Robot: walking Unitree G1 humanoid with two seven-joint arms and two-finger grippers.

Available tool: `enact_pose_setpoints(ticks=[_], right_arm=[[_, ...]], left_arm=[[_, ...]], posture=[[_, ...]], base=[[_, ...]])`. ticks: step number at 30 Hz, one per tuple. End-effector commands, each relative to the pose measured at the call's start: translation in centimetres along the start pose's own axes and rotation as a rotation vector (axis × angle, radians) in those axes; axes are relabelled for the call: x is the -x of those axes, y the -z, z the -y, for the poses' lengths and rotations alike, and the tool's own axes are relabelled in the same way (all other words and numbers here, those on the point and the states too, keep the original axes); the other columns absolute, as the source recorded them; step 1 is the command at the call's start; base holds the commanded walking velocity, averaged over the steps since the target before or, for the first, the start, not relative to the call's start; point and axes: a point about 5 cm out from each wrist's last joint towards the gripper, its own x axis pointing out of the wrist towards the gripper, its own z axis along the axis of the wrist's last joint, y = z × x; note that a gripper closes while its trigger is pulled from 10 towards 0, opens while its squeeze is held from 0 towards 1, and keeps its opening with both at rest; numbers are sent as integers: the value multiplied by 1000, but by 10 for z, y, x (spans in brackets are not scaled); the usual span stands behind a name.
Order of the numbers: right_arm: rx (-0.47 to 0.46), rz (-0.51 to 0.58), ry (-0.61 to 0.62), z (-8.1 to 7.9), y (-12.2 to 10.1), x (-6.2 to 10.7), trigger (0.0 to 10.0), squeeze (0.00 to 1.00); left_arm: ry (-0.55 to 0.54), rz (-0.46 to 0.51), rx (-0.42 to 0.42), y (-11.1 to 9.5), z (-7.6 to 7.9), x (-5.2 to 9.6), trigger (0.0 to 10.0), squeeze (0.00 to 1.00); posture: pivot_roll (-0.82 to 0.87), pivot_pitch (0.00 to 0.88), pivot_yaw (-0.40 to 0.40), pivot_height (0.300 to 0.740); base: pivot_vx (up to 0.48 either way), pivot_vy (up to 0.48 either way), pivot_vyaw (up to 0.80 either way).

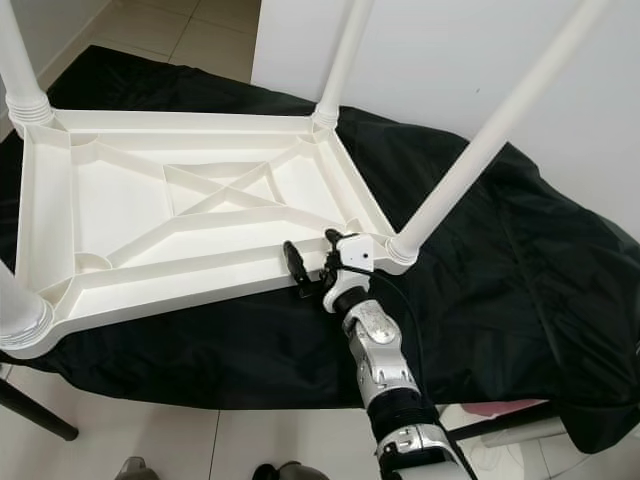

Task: Building children table

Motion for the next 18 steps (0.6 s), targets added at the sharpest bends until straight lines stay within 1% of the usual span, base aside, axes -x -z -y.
enact_pose_setpoints(ticks=[1, 2, 4, 5, 7, 9, 12, 14, 15, 16, 17, 18], right_arm=[[0, -1, 24, 5, 2, 3, 10000, 0], [0, -1, 24, 5, 2, 3, 10000, 0], [0, 3, 27, 5, 2, 2, 10000, 0], [0, 3, 27, 5, 2, 2, 10000, 0], [2, 10, 31, 5, 2, 4, 10000, 0], [4, 15, 34, 5, 1, 5, 10000, 0], [5, 17, 40, 5, 1, 6, 10000, 0], [21, 24, 71, 9, 0, 10, 10000, 0], [21, 24, 71, 9, 0, 10, 10000, 0], [25, 27, 86, 11, 0, 12, 10000, 0], [32, 29, 103, 13, 0, 13, 10000, 0], [46, 33, 136, 16, -2, 15, 10000, 0]], left_arm=[[-159, 7, -28, 1, -16, -9, 10000, 0], [-159, 7, -28, 1, -16, -9, 10000, 0], [-205, 15, -25, 1, -25, -12, 10000, 0], [-205, 15, -25, 1, -25, -12, 10000, 0], [-329, 71, -50, -5, -43, -23, 10000, 0], [-388, 112, -53, -10, -53, -30, 10000, 0], [-401, 127, -63, -11, -56, -32, 10000, 0], [-438, 179, -48, -17, -65, -40, 10000, 0], [-438, 179, -48, -17, -65, -40, 10000, 0], [-443, 197, -36, -19, -68, -44, 10000, 0], [-443, 210, -27, -20, -69, -47, 10000, 0], [-436, 225, -7, -22, -68, -55, 10000, 0]], posture=[[256, 76, -221, 740], [256, 76, -221, 740], [256, 76, -221, 740], [256, 76, -221, 740], [238, 63, -208, 740], [235, 64, -208, 740], [229, 62, -206, 740], [219, 59, -198, 740], [219, 59, -198, 740], [219, 59, -198, 740], [205, 56, -192, 740], [199, 56, -192, 740]], base=[[0, 0, 0], [0, 0, 0], [0, 0, 0], [0, 0, 0], [0, 0, 0], [0, 0, 0], [0, 0, 0], [0, 0, 0], [0, 0, 0], [0, 0, 0], [0, 0, 0], [0, 0, 0]])
